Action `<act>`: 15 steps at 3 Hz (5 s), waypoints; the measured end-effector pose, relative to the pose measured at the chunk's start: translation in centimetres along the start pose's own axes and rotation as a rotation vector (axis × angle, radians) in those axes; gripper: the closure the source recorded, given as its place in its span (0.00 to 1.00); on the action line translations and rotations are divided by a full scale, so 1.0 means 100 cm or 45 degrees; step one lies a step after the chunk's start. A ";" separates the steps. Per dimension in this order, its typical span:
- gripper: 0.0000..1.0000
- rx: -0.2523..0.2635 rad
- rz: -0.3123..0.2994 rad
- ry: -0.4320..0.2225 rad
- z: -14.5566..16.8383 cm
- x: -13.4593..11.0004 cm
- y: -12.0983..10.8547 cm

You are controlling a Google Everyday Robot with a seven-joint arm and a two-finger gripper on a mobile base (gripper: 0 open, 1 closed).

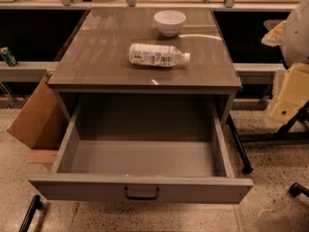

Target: Place blue plastic bottle into top drawer

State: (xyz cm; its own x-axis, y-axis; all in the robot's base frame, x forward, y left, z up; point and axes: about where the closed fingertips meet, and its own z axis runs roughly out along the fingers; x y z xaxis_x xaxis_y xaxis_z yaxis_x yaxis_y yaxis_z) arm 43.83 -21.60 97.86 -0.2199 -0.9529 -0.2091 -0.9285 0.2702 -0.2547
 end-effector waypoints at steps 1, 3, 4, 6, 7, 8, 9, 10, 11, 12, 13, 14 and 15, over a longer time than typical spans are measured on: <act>0.00 0.000 0.000 0.000 0.000 0.000 0.000; 0.00 -0.052 -0.050 -0.248 0.044 -0.076 -0.058; 0.00 -0.068 -0.003 -0.361 0.069 -0.114 -0.079; 0.00 -0.094 -0.064 -0.390 0.097 -0.137 -0.107; 0.00 -0.132 -0.087 -0.396 0.127 -0.165 -0.134; 0.00 -0.172 -0.085 -0.369 0.159 -0.190 -0.151; 0.00 -0.208 -0.078 -0.325 0.192 -0.209 -0.158; 0.00 -0.241 -0.088 -0.276 0.217 -0.224 -0.160; 0.17 -0.263 -0.109 -0.239 0.232 -0.235 -0.158; 0.40 -0.276 -0.123 -0.218 0.240 -0.241 -0.154; 0.64 -0.254 -0.137 -0.219 0.231 -0.240 -0.146; 0.87 -0.197 -0.126 -0.228 0.206 -0.231 -0.124; 1.00 -0.160 -0.087 -0.226 0.185 -0.220 -0.087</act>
Offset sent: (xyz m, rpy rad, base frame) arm 0.1014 0.0718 -0.0150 0.2111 -0.0057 0.1450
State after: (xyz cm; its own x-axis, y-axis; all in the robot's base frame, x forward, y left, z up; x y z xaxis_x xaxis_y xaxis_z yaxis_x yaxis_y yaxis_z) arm 62.27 -0.40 87.19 -0.1093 -0.9261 -0.3610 -0.9718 0.1759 -0.1568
